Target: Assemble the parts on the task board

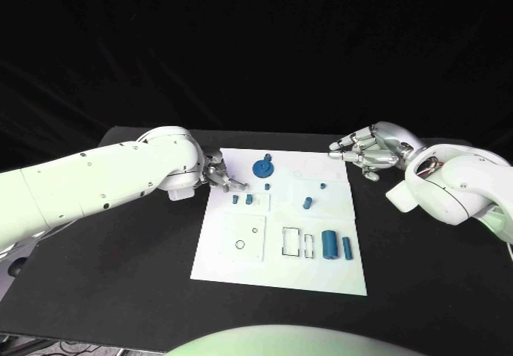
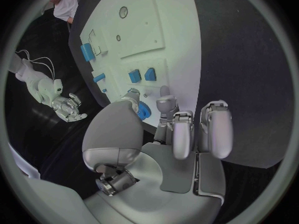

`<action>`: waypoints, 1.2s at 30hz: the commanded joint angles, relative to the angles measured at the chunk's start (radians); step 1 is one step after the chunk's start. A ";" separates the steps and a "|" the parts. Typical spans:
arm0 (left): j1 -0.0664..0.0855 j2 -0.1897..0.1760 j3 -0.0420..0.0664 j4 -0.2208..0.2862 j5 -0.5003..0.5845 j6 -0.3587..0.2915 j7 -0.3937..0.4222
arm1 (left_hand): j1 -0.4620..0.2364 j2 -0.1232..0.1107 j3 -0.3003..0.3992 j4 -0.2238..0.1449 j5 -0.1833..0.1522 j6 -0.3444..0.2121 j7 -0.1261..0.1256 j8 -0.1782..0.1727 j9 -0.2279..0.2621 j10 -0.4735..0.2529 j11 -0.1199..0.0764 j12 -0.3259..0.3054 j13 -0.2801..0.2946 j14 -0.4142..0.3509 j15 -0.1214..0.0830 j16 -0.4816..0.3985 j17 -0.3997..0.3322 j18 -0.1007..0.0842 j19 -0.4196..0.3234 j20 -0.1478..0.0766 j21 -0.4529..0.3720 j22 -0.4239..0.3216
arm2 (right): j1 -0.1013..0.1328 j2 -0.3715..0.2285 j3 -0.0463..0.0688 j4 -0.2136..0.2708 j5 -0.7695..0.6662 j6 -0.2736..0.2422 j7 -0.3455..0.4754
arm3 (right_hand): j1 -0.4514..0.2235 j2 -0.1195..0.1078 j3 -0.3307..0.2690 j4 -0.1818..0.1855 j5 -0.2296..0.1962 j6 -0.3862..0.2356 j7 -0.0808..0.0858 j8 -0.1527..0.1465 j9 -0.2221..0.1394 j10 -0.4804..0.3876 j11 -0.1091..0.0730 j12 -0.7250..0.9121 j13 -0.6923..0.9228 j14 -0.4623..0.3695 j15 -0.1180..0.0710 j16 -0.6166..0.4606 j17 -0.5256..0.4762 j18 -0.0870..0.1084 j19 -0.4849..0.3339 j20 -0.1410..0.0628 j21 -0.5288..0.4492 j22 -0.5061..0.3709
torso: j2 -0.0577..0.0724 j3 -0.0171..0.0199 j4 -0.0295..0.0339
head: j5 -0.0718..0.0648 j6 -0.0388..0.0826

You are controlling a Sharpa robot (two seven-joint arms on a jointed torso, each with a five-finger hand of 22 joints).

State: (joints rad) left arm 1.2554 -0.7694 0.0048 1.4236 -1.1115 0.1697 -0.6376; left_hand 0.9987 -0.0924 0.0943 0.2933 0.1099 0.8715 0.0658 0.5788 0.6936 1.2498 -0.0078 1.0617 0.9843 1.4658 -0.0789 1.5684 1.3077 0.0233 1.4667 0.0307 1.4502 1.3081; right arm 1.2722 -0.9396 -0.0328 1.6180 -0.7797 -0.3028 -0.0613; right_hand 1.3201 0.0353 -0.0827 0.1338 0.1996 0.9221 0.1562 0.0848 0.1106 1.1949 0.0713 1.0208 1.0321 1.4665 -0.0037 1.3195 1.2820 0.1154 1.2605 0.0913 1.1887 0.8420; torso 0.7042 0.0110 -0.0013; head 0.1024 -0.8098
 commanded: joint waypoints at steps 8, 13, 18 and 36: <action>0.002 -0.001 -0.002 0.006 0.140 -0.170 0.370 | 0.305 0.053 0.044 -0.041 0.004 -0.165 0.091 -0.068 -0.095 -0.414 0.092 -0.330 -0.290 -0.291 0.095 -0.631 -0.332 0.148 -0.395 0.075 -0.801 -0.438 | -0.001 -0.001 0.000 -0.001 -0.002 0.012 0.010 | 0.004 0.005 -0.006 0.000 0.005 0.000 0.001 0.005 0.001 -0.008 -0.002 -0.006 -0.001 0.032 -0.006 -0.006 -0.001 0.019 -0.006 0.002 -0.004 -0.001 | 0.001 -0.0007 -0.0003 | -0.009 0.011; -0.002 0.035 -0.018 -0.019 0.035 -0.252 0.521 | 0.492 0.013 0.102 -0.089 -0.001 -0.168 0.114 -0.149 -0.219 -0.480 0.127 -0.475 -0.450 -0.430 0.130 -0.810 -0.492 0.150 -0.452 0.122 -0.952 -0.549 | -0.002 0.002 -0.001 -0.003 -0.002 0.012 0.011 | 0.004 0.005 -0.006 0.000 0.006 0.000 0.001 0.005 0.001 -0.008 -0.002 -0.006 -0.001 0.032 -0.006 -0.006 -0.001 0.019 -0.006 0.002 -0.004 -0.001 | 0.001 -0.0015 -0.0005 | -0.013 0.015; -0.013 0.075 -0.031 -0.058 -0.078 -0.301 0.580 | 0.595 -0.014 0.178 -0.136 0.002 -0.102 0.113 -0.212 -0.327 -0.431 0.133 -0.581 -0.600 -0.407 0.114 -0.843 -0.564 0.152 -0.431 0.105 -0.951 -0.552 | -0.003 0.004 -0.001 -0.004 -0.001 0.012 0.012 | 0.005 0.005 -0.007 0.000 0.007 -0.001 0.001 0.005 0.001 -0.009 -0.002 -0.006 -0.002 0.031 -0.006 -0.007 -0.002 0.019 -0.006 0.002 -0.005 -0.002 | 0.001 -0.0004 -0.0010 | -0.016 0.022; -0.045 0.157 -0.044 -0.101 -0.380 -0.263 0.515 | 0.546 -0.035 0.093 -0.096 0.001 0.034 0.088 -0.304 -0.491 -0.318 0.108 -0.657 -0.799 -0.257 0.097 -0.761 -0.623 0.159 -0.264 0.089 -0.965 -0.603 | -0.005 0.008 -0.002 -0.006 -0.001 0.011 0.014 | 0.007 0.006 -0.007 0.000 0.009 -0.001 0.001 0.005 0.002 -0.009 -0.002 -0.006 -0.001 0.032 -0.006 -0.006 -0.001 0.019 -0.006 0.002 -0.005 -0.002 | 0.001 0.0004 -0.0009 | -0.027 0.029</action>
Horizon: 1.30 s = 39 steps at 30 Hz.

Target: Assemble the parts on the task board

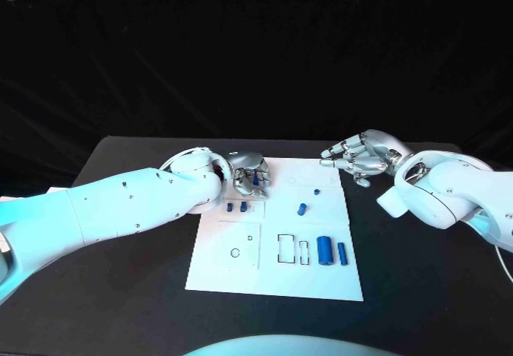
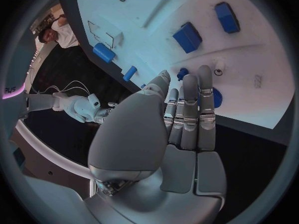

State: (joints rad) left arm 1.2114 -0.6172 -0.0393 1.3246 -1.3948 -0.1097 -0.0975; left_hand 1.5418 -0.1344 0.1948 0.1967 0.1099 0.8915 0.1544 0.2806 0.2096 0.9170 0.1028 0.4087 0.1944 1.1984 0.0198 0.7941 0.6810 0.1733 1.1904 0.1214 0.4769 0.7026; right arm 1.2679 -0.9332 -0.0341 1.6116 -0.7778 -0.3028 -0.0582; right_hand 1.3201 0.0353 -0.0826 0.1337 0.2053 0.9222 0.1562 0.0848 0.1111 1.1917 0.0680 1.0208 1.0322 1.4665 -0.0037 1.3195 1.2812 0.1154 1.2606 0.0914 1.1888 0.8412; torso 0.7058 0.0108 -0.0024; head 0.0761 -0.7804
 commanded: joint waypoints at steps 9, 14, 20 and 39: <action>-0.002 0.014 0.001 -0.002 -0.144 0.035 -0.068 | 0.019 0.016 0.005 0.004 0.002 0.058 -0.007 -0.026 -0.038 0.057 -0.010 -0.027 -0.051 0.063 -0.009 0.138 0.100 0.008 0.045 -0.010 0.031 0.022 | -0.001 0.002 0.000 0.000 -0.003 0.013 0.014 | 0.009 0.007 -0.008 0.000 0.004 -0.001 0.001 0.005 0.001 -0.006 0.001 -0.006 -0.002 0.031 -0.006 -0.007 0.000 0.019 -0.007 0.002 -0.006 -0.002 | -0.001 0.0004 0.0012 | -0.003 -0.002; -0.002 0.018 0.001 -0.002 -0.164 0.031 -0.087 | 0.030 0.021 0.019 0.004 0.003 0.074 -0.009 -0.035 -0.049 0.072 -0.012 -0.038 -0.068 0.089 -0.012 0.194 0.146 0.008 0.059 -0.013 0.045 0.035 | -0.001 0.002 0.000 -0.001 -0.003 0.017 0.015 | 0.009 0.008 -0.008 0.000 0.005 -0.001 0.001 0.005 0.001 -0.006 0.001 -0.005 -0.002 0.031 -0.006 -0.007 0.000 0.019 -0.007 0.002 -0.006 -0.002 | 0.000 0.0003 0.0004 | -0.003 -0.003; -0.002 0.022 0.001 -0.001 -0.181 0.053 -0.099 | 0.029 0.017 0.034 0.010 0.003 0.090 -0.015 -0.048 -0.063 0.086 -0.017 -0.056 -0.089 0.103 -0.015 0.239 0.181 0.007 0.067 -0.017 0.068 0.057 | -0.001 0.003 0.000 -0.001 -0.002 0.022 0.017 | 0.009 0.008 -0.008 0.000 0.005 -0.001 0.001 0.005 0.001 -0.006 0.001 -0.005 -0.001 0.031 -0.006 -0.007 0.000 0.019 -0.007 0.002 -0.006 -0.002 | -0.001 0.0004 0.0003 | -0.005 -0.003; -0.005 0.035 0.001 0.007 -0.192 0.085 -0.124 | 0.020 0.004 0.071 0.020 0.002 0.132 -0.017 -0.088 -0.100 0.152 -0.023 -0.093 -0.124 0.192 -0.018 0.456 0.384 -0.042 0.167 -0.021 0.391 0.331 | -0.002 0.004 0.000 -0.002 -0.002 0.024 0.017 | 0.009 0.009 -0.009 0.000 0.006 -0.001 0.002 0.005 0.001 -0.006 0.001 -0.006 -0.002 0.031 -0.006 -0.007 0.000 0.019 -0.007 0.002 -0.006 -0.002 | -0.001 0.0004 0.0012 | -0.003 -0.007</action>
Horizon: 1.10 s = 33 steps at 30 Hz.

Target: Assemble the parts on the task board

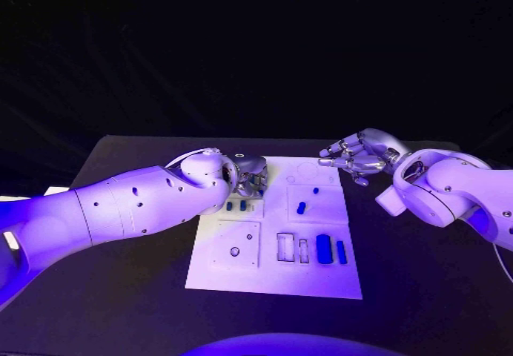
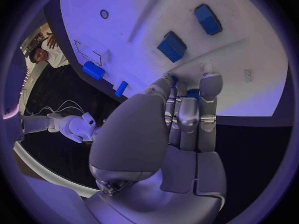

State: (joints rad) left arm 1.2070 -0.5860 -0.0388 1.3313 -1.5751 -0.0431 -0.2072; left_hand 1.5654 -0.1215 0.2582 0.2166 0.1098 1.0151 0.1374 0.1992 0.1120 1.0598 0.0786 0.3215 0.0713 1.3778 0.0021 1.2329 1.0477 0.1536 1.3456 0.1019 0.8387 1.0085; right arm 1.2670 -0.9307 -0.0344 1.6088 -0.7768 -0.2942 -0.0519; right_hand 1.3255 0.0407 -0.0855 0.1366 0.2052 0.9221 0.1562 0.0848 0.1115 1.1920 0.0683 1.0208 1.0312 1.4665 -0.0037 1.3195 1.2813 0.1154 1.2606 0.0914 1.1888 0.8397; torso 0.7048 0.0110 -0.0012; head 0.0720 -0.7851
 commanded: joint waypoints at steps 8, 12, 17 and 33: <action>-0.001 0.012 0.001 -0.012 -0.011 0.020 -0.020 | 0.009 -0.001 0.034 -0.010 0.002 0.028 0.001 -0.017 -0.011 0.046 -0.005 -0.012 0.001 0.064 -0.005 0.118 0.132 -0.055 0.074 -0.005 0.237 0.191 | -0.001 0.002 0.000 0.001 -0.003 0.016 0.010 | 0.003 0.003 -0.006 -0.002 0.007 -0.001 0.001 0.005 0.001 -0.007 0.001 -0.006 -0.001 0.031 -0.006 -0.007 0.000 0.019 -0.007 0.002 -0.006 0.000 | 0.000 0.0002 -0.0003 | 0.002 -0.003; -0.002 0.017 0.001 -0.021 -0.011 0.016 -0.016 | 0.015 0.003 0.047 -0.018 0.002 0.037 0.002 -0.020 -0.013 0.058 -0.005 -0.016 0.003 0.072 -0.007 0.132 0.146 -0.063 0.087 -0.006 0.285 0.230 | -0.001 0.002 0.000 0.002 -0.003 0.016 0.011 | 0.003 0.003 -0.006 -0.002 0.007 -0.001 0.001 0.005 0.001 -0.007 0.001 -0.006 -0.001 0.031 -0.006 -0.007 0.000 0.019 -0.007 0.002 -0.006 0.000 | 0.001 0.0003 -0.0009 | 0.001 -0.002; -0.004 0.023 0.001 -0.034 -0.007 -0.008 -0.001 | 0.021 0.007 0.064 -0.028 0.003 0.061 -0.001 -0.018 -0.012 0.081 -0.010 -0.023 0.006 0.081 -0.012 0.145 0.156 -0.073 0.104 -0.009 0.347 0.279 | -0.001 0.003 0.000 0.002 -0.003 0.017 0.011 | 0.004 0.006 -0.007 -0.001 0.009 -0.001 0.002 0.005 0.001 -0.006 0.001 -0.004 0.000 0.032 -0.006 -0.006 0.001 0.019 -0.007 0.002 -0.007 -0.001 | 0.001 0.0005 -0.0014 | 0.001 -0.003; -0.010 -0.014 0.016 -0.008 0.098 -0.096 0.019 | 0.009 0.001 0.096 -0.040 0.003 0.077 0.002 -0.036 -0.015 0.102 -0.009 -0.063 0.005 0.086 -0.012 0.147 0.145 -0.079 0.108 -0.011 0.386 0.316 | -0.001 0.002 0.000 0.003 -0.003 0.018 0.012 | 0.004 0.006 -0.007 -0.001 0.009 -0.001 0.002 0.005 0.001 -0.006 0.001 -0.004 0.000 0.032 -0.006 -0.006 0.001 0.019 -0.007 0.002 -0.007 -0.001 | -0.001 0.0011 0.0006 | -0.001 -0.004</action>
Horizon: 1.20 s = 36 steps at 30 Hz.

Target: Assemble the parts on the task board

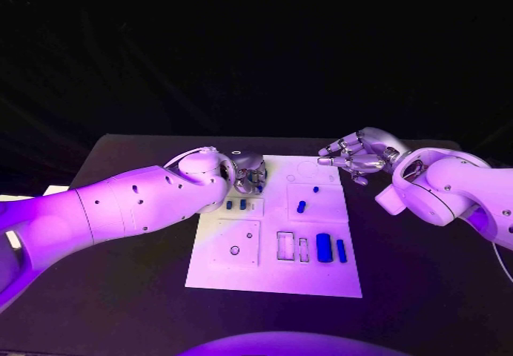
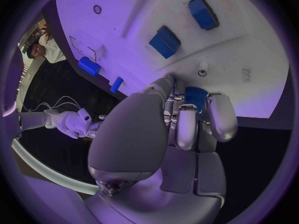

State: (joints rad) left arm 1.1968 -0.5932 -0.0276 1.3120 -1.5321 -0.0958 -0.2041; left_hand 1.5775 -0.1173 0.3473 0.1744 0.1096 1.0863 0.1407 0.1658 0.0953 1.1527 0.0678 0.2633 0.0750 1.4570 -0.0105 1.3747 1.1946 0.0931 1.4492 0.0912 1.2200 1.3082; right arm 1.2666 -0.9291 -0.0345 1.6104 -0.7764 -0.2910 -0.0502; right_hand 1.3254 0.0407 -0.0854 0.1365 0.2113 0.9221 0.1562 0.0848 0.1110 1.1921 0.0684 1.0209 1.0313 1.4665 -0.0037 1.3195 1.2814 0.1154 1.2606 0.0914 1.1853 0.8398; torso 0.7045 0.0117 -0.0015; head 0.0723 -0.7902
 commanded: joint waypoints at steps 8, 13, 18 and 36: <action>0.012 -0.081 0.039 0.072 0.174 -0.066 0.031 | -0.012 -0.006 0.015 0.001 0.003 0.016 0.001 -0.005 0.002 0.020 0.002 -0.014 0.002 0.009 0.001 0.007 -0.003 -0.021 0.008 0.000 0.020 0.029 | -0.001 -0.003 0.000 0.002 -0.004 0.014 0.008 | 0.004 0.007 -0.008 0.000 0.005 -0.001 0.002 0.005 0.002 -0.004 0.001 -0.001 0.002 0.032 -0.006 -0.005 0.003 0.019 -0.006 0.002 -0.003 0.000 | -0.001 0.0016 0.0014 | 0.002 0.001; 0.024 -0.123 0.044 0.088 0.200 -0.049 0.031 | -0.014 -0.008 0.018 -0.001 0.003 0.020 0.002 -0.006 0.002 0.025 0.001 -0.017 0.003 0.010 0.001 0.008 -0.003 -0.022 0.011 0.000 0.030 0.036 | -0.001 -0.004 0.000 0.003 -0.004 0.014 0.007 | 0.004 0.008 -0.009 0.001 0.005 -0.001 0.002 0.005 0.002 -0.003 0.001 -0.001 0.003 0.032 -0.006 -0.004 0.003 0.019 -0.006 0.002 -0.003 0.001 | -0.001 0.0013 0.0028 | 0.004 0.002; 0.026 -0.142 0.042 0.082 0.208 -0.020 0.027 | -0.022 -0.010 0.020 0.001 0.002 0.023 0.001 -0.009 0.002 0.030 0.002 -0.022 0.004 0.010 0.001 0.007 -0.006 -0.023 0.012 0.001 0.034 0.040 | -0.001 -0.004 0.000 0.001 -0.004 0.016 0.006 | 0.004 0.008 -0.009 0.001 0.005 -0.001 0.002 0.005 0.002 -0.003 0.001 -0.001 0.003 0.032 -0.006 -0.004 0.003 0.019 -0.006 0.002 -0.003 0.001 | 0.000 0.0010 0.0034 | 0.006 -0.001; 0.010 -0.144 0.025 0.069 0.179 0.024 0.016 | -0.026 -0.014 0.022 0.001 0.002 0.024 0.001 -0.011 0.002 0.032 0.001 -0.026 0.004 0.010 0.001 0.007 -0.008 -0.023 0.012 0.001 0.036 0.043 | -0.002 -0.003 0.000 0.001 -0.004 0.012 0.007 | 0.003 0.008 -0.010 0.002 0.005 0.000 0.002 0.006 0.002 -0.004 0.001 -0.002 0.001 0.032 -0.006 -0.006 0.002 0.019 -0.006 0.002 -0.003 0.000 | 0.000 0.0001 0.0007 | 0.006 0.001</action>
State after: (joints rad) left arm 1.2069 -0.7402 -0.0027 1.3809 -1.3440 -0.0949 -0.1896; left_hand 1.5641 -0.1307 0.3632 0.1779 0.1078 1.1025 0.1426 0.1617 0.0965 1.1777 0.0714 0.2429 0.0779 1.4569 -0.0105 1.3786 1.1878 0.0823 1.4562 0.0913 1.2496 1.3078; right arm 1.2658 -0.9331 -0.0346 1.6107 -0.7762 -0.2897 -0.0504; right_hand 1.3254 0.0407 -0.0882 0.1394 0.2113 0.9221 0.1562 0.0848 0.1117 1.1930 0.0693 1.0209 1.0325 1.4665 -0.0037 1.3195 1.2830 0.1154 1.2606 0.0914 1.1854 0.8398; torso 0.7042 0.0122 -0.0004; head 0.0778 -0.7898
